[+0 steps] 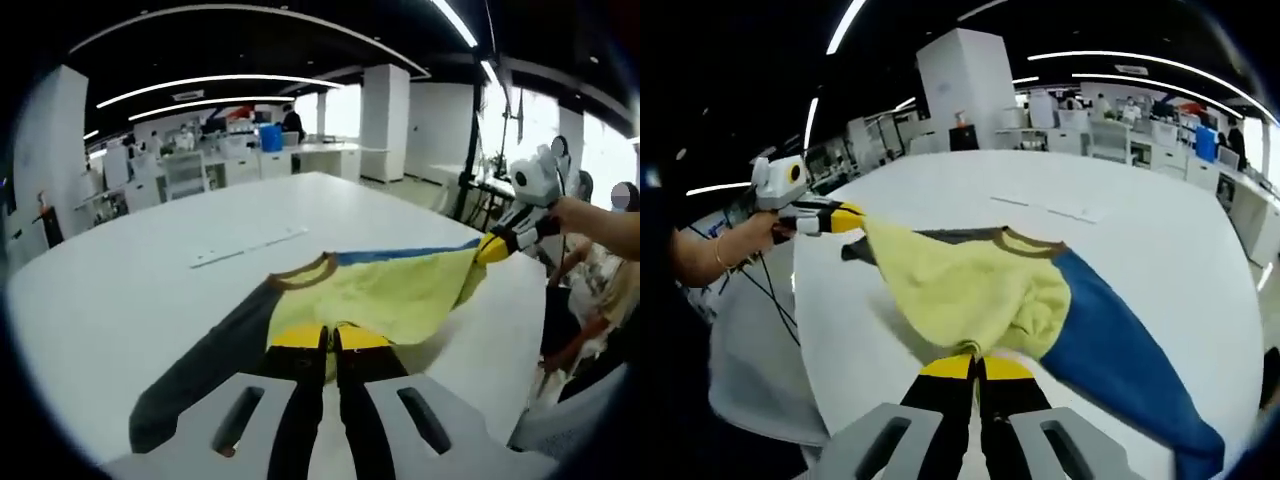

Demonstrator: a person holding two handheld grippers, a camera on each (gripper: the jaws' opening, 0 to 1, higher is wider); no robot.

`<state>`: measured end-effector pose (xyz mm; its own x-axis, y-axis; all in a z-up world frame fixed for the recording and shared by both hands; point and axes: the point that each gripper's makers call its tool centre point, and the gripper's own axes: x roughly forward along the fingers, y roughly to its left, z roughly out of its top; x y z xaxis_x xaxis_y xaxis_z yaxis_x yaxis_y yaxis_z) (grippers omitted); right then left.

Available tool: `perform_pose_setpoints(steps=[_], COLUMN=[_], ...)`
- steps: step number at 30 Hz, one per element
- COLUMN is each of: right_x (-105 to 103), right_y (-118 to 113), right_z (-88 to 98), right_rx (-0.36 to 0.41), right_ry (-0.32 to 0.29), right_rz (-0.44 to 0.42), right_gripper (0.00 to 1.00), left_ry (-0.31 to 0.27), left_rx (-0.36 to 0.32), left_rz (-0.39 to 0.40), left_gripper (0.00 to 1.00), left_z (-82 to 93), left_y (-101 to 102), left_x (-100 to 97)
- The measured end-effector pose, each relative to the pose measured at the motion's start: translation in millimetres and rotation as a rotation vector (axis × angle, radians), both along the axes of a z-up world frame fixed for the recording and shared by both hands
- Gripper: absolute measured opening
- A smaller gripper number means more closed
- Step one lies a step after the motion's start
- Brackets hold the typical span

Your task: Fold the garment on the visible template until the final outline fits inside the template.

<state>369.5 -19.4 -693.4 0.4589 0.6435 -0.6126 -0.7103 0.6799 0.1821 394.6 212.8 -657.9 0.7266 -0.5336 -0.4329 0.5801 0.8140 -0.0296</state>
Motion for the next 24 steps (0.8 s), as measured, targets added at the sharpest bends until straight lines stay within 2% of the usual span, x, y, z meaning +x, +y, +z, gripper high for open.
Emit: perform_pose_setpoints(steps=[6,16,24], right_x=[-8,-29,-53], right_y=[-5,-8,-11], right_z=[3.8,12.7,10.9], right_rx=[0.006,-0.006,-0.04], right_ry=[0.01,0.004,0.027], right_rz=[0.004,0.036,0.073], right_gripper=[0.0,0.0,0.0], left_ry=[0.01,0.022,0.065], left_rx=[0.002,-0.033,-0.03], left_rz=[0.005,0.025,0.034], left_gripper=[0.0,0.0,0.0], left_z=[5.8,18.4,9.2], left_y=[9,18,29], left_x=[-16.8,-46.2,-70.9])
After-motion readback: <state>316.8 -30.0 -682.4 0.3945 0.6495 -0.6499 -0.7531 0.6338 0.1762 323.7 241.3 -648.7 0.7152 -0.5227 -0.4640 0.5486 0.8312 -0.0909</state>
